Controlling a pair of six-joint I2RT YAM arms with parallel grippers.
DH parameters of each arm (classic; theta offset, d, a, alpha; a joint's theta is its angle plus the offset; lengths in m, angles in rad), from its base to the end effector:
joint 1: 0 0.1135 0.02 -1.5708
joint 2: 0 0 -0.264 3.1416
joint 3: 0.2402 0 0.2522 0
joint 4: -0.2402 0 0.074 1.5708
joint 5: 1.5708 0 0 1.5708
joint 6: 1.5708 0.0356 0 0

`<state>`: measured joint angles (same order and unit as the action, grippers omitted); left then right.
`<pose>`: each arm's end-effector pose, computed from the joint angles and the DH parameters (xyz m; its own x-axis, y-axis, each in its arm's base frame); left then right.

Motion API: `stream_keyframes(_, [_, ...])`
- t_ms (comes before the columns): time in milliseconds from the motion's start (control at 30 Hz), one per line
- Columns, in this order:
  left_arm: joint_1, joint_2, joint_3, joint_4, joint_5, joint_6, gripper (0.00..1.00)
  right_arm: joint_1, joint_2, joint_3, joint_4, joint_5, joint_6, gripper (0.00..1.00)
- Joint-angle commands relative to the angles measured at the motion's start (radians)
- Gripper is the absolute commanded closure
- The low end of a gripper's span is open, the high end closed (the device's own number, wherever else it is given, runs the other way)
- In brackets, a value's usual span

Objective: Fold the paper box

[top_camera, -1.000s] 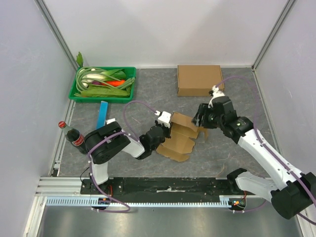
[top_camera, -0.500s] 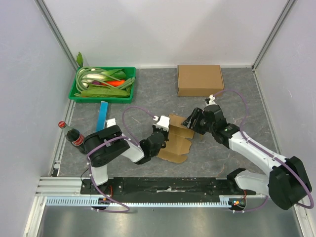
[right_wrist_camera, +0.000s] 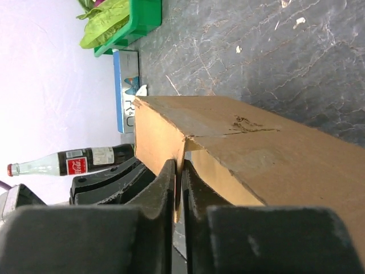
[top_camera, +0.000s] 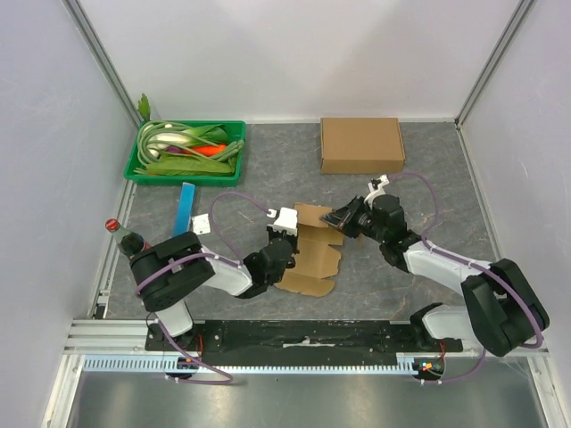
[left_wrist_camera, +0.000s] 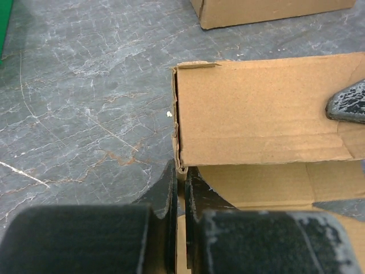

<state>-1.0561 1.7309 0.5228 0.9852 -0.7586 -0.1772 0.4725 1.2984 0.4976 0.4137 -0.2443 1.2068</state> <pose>0.1702 -0.2512 0.1443 -0.1603 0.0235 -0.9868 0.2776 0.9604 -0.0222 0.2303 0.1274 0.1927 -0.7187 0.6510 -0.2443 0.0859 0.4318 0.8978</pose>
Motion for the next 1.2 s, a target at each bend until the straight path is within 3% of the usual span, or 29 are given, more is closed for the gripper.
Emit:
stream_keyframes(0, [-0.010,-0.065,0.028,-0.134,-0.093,-0.106,0.98,-0.040,-0.033,0.068,-0.067,-0.061,-0.145,0.38])
stream_keyframes(33, [-0.010,-0.070,0.032,-0.167,-0.105,-0.122,0.98,-0.040,-0.059,0.135,-0.199,-0.009,-0.221,0.25])
stream_keyframes(67, [-0.010,-0.073,0.036,-0.175,-0.122,-0.123,0.98,-0.032,-0.123,0.157,-0.317,0.019,-0.360,0.20])
stream_keyframes(100, [-0.010,-0.076,0.039,-0.181,-0.131,-0.123,0.98,-0.029,-0.157,0.168,-0.478,0.039,-0.396,0.17])
stream_keyframes(167, [-0.012,-0.080,0.040,-0.201,-0.143,-0.137,0.98,-0.018,-0.242,0.154,-0.582,0.072,-0.441,0.16])
stream_keyframes(267, [-0.012,-0.086,0.054,-0.244,-0.154,-0.154,0.98,0.089,-0.261,0.148,-0.648,0.220,-0.452,0.28])
stream_keyframes(300, [-0.012,-0.088,0.054,-0.244,-0.154,-0.156,0.98,0.119,-0.246,0.153,-0.648,0.244,-0.467,0.36])
stream_keyframes(433, [-0.012,-0.099,0.052,-0.252,-0.159,-0.160,0.98,0.254,-0.099,0.246,-0.671,0.430,-0.495,0.47])
stream_keyframes(533, [-0.012,-0.097,0.048,-0.252,-0.159,-0.174,0.98,0.268,0.013,0.286,-0.681,0.508,-0.489,0.51])
stream_keyframes(600, [-0.012,-0.091,0.048,-0.252,-0.159,-0.182,0.98,0.267,0.058,0.303,-0.710,0.563,-0.471,0.64])
stream_keyframes(667, [-0.013,-0.090,0.046,-0.250,-0.160,-0.188,0.98,0.267,0.090,0.299,-0.692,0.573,-0.448,0.65])
stream_keyframes(733, [-0.013,-0.085,0.045,-0.250,-0.160,-0.191,0.98,0.268,0.110,0.289,-0.690,0.591,-0.438,0.79])
stream_keyframes(800, [-0.013,-0.083,0.042,-0.250,-0.165,-0.188,0.98,0.268,0.121,0.286,-0.701,0.612,-0.437,0.86])
stream_keyframes(1167, [-0.013,-0.105,0.016,-0.237,-0.160,-0.214,0.98,0.268,0.236,0.246,-0.517,0.633,-0.444,0.94])
